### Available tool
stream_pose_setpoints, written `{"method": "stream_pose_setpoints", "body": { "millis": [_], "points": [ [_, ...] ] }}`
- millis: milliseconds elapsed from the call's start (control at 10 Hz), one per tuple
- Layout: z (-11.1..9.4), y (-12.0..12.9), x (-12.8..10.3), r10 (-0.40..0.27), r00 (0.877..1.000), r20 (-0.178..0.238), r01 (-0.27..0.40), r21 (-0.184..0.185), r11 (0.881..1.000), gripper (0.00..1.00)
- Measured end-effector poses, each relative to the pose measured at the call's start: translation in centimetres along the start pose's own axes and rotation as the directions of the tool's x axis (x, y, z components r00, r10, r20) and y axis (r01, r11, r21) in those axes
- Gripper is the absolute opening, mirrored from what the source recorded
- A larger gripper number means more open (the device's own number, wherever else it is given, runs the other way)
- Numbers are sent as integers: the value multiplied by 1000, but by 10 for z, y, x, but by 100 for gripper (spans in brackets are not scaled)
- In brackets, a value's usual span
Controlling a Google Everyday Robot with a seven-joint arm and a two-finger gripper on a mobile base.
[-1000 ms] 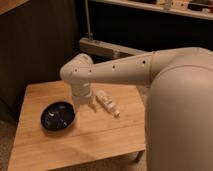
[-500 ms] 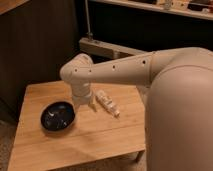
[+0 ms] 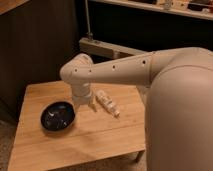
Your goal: Place the bottle in the ceramic bowl
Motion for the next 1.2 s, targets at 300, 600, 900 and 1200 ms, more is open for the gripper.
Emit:
{"method": "stream_pose_setpoints", "body": {
  "millis": [300,600,900,1200],
  "points": [
    [0,0,0,0,1000,0,0,0,1000,65],
    [0,0,0,0,1000,0,0,0,1000,65],
    [-1,0,0,-1,1000,2,1,0,1000,65],
    [-3,-2,-15,-52,994,100,52,-1,999,65]
  ]
}}
